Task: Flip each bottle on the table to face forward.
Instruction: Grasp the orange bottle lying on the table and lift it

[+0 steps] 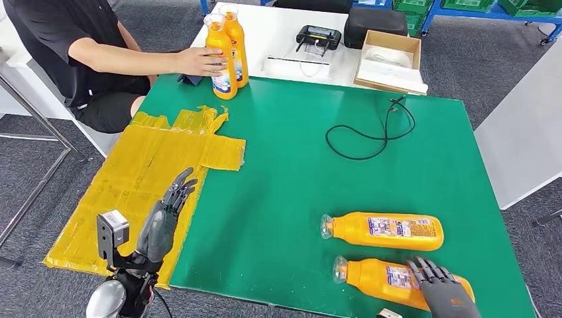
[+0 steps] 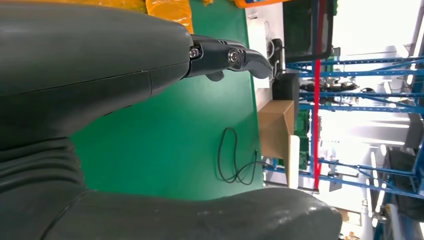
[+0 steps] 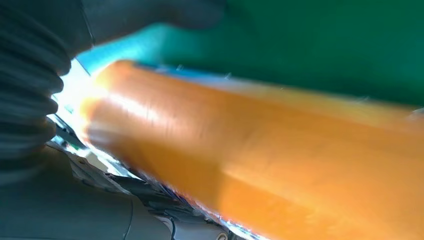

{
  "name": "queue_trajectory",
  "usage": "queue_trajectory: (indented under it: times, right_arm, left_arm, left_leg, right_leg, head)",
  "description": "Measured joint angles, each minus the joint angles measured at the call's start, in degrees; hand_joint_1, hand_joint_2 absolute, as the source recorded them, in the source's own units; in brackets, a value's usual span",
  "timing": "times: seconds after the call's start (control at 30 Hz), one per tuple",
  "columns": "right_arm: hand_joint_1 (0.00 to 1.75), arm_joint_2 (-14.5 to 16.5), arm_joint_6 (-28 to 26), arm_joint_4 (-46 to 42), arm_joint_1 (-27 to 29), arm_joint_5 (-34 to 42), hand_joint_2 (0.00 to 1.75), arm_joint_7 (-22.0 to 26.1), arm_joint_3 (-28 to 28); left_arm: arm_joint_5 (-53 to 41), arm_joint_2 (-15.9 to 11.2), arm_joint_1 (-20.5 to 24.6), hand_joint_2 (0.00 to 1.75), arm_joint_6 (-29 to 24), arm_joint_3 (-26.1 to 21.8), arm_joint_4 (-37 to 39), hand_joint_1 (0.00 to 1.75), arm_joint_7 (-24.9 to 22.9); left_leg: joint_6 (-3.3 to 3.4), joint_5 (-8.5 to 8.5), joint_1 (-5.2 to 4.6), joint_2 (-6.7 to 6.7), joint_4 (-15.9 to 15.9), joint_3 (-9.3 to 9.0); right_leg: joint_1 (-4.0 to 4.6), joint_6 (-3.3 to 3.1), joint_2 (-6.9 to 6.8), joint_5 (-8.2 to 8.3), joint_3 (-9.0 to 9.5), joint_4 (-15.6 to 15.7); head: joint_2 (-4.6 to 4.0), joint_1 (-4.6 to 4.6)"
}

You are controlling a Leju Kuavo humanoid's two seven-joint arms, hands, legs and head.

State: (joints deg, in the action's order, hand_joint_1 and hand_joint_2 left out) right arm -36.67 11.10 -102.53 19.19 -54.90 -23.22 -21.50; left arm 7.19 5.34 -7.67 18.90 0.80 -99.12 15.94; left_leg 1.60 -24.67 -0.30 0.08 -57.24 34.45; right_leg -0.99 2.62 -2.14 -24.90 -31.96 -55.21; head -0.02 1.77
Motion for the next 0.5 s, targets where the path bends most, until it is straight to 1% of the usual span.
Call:
queue_trajectory:
  times: [0.13, 0.33, 0.5]
  right_arm:
    - [1.75, -0.45, -0.25, 0.22, 0.83, 2.58, 1.75, -0.65, 0.59]
    - [1.75, -1.98, -1.48, 0.22, 1.59, 10.89, 1.75, -0.51, 1.44]
    - [1.75, -2.26, -2.25, 0.22, 1.76, 12.38, 1.75, -1.08, 1.07]
  left_arm:
    - [0.33, -0.03, 0.68, 0.00, 0.03, 0.10, 0.63, 0.00, -0.11]
    - [1.00, -0.24, 1.35, 0.00, 0.21, 0.77, 1.45, 0.00, -0.44]
    - [1.49, -0.43, 1.83, 0.00, 0.34, 1.09, 1.89, 0.00, -0.73]
  left_leg:
    - [0.01, 0.00, -0.02, 0.02, 0.00, -0.03]
    - [0.15, -0.14, -0.03, -0.01, 0.00, -0.23]
    - [0.15, -0.14, -0.04, 0.01, -0.01, -0.23]
  right_leg:
    - [-0.01, 0.01, 0.02, 0.01, 0.00, 0.00]
    - [-0.03, 0.16, 0.00, -0.14, -0.18, 0.02]
    - [-0.03, 0.17, 0.00, -0.12, 0.25, 0.02]
  head:
    - [0.00, 0.01]
    - [0.00, -0.01]
    - [0.00, 0.00]
